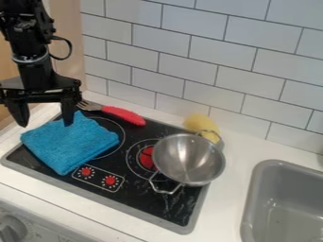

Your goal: Place cloth on the right side burner

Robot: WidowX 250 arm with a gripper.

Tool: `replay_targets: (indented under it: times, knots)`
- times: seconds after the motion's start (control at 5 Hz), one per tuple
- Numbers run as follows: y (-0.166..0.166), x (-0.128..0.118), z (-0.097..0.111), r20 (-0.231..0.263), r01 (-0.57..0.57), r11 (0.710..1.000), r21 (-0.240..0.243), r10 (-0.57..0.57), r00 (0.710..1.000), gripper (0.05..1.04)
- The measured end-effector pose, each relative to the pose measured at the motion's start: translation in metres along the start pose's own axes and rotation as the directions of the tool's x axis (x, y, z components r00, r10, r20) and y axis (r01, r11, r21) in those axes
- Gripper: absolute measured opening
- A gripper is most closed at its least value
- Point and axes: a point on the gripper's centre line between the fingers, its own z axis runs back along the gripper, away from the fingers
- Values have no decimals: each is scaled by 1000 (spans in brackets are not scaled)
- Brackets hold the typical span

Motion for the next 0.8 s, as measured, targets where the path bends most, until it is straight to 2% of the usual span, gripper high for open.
replay_targets:
  times: [0.6, 0.8]
  knots:
    - [-4, 4, -38, -68, -3, 1000, 16, 4, 998, 999]
    - [-8, 11, -41, -58, -13, 1000, 19, 14, 998, 999]
